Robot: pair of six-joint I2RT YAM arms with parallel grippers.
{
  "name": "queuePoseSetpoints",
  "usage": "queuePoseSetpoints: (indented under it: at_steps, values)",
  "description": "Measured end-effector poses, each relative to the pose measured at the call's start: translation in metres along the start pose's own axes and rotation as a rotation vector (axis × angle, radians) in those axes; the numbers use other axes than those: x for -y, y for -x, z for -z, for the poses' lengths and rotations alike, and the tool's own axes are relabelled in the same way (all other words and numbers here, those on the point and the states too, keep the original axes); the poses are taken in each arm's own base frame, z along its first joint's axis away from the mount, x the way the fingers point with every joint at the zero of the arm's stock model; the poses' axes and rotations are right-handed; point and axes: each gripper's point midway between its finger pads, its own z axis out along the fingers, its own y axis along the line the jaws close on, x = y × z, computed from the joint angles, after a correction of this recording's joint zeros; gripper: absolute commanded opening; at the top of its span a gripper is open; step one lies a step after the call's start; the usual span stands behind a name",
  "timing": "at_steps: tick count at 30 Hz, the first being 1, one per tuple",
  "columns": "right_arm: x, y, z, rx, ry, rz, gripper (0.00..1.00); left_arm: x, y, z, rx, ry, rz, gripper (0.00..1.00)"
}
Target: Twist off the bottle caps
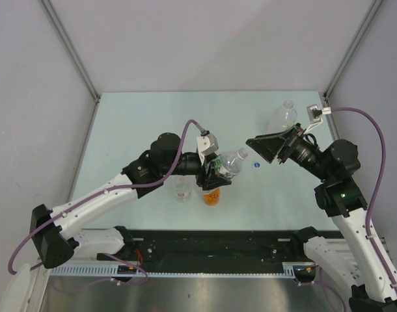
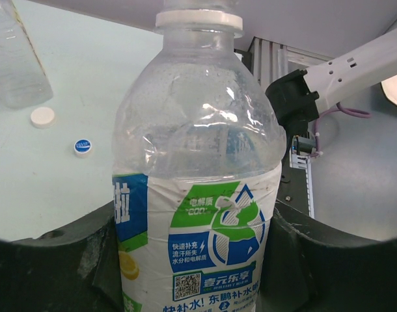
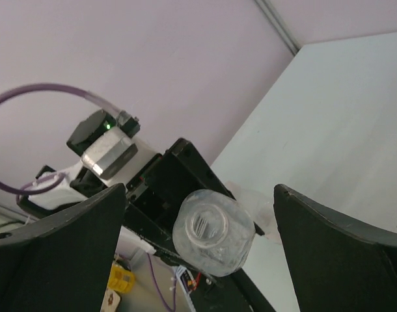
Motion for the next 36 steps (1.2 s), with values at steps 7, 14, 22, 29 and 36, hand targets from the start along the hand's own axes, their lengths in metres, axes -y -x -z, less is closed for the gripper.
queuePoseSetpoints:
  at_steps: [7, 14, 22, 29, 36]
  values:
    - [-0.006, -0.026, -0.002, -0.096, -0.006, 0.032, 0.94, -0.001, 0.011, -0.005, 0.012, -0.011, -0.008, 0.0]
    - [0.004, -0.051, -0.009, -0.171, -0.068, 0.064, 0.74, -0.002, 0.016, -0.008, 0.019, -0.011, -0.012, 0.0]
    - [0.009, -0.05, -0.011, -0.153, -0.102, 0.093, 0.5, -0.003, 0.014, -0.008, 0.015, -0.008, -0.009, 0.04]
    - [0.007, -0.041, -0.013, -0.118, -0.108, 0.111, 0.01, -0.003, 0.013, -0.008, 0.013, -0.008, -0.001, 0.16]
    - [0.007, -0.041, -0.013, -0.115, -0.11, 0.113, 0.0, -0.005, 0.013, -0.008, 0.011, 0.004, -0.001, 0.71]
